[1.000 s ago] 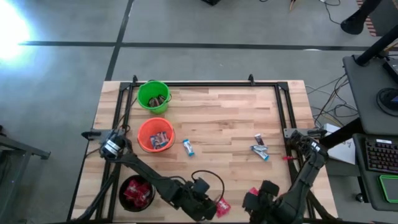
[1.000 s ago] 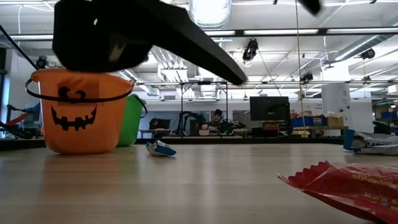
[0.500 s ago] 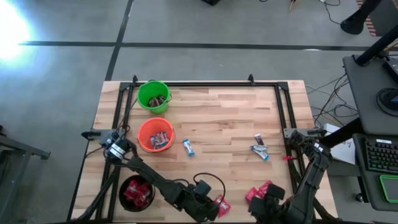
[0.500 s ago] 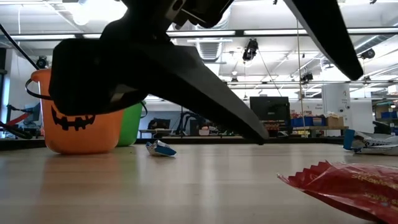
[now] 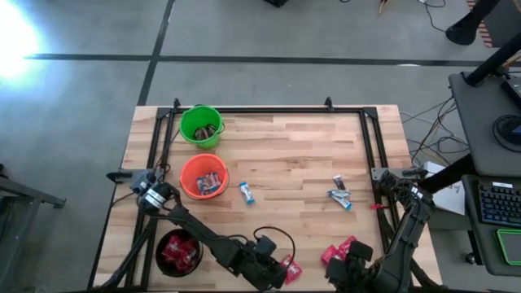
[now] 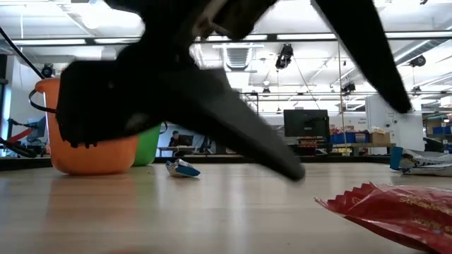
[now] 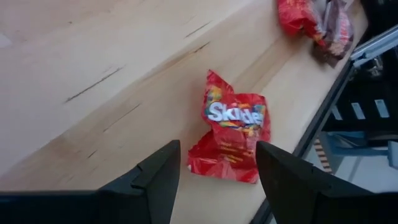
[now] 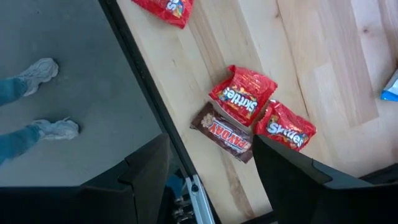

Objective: Organize candy in baskets
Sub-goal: Put the red candy into the black bucket

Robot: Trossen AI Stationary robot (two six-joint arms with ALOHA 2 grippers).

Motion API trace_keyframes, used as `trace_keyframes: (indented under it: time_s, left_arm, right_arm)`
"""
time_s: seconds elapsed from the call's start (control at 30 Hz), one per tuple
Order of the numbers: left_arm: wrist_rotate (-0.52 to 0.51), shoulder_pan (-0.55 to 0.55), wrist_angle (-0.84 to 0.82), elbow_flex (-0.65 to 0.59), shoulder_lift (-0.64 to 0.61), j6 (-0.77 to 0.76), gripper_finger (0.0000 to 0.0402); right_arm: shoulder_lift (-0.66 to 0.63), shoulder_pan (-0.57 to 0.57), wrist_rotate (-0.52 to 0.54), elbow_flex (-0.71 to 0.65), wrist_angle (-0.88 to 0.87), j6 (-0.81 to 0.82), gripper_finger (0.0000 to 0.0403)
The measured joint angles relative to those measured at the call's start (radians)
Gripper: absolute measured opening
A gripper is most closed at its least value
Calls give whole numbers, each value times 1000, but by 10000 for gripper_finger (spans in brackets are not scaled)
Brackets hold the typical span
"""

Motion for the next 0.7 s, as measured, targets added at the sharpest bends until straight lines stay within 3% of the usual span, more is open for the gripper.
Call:
trace_keyframes:
  time_s: [0.33,0.7]
  left_arm:
    - [50,3,146,0,67,-38,191]
    - [44,22,141,1,71,-39,187]
  right_arm:
    - [0,0,0,0,0,0,224]
    - [0,0,0,0,0,-19,224]
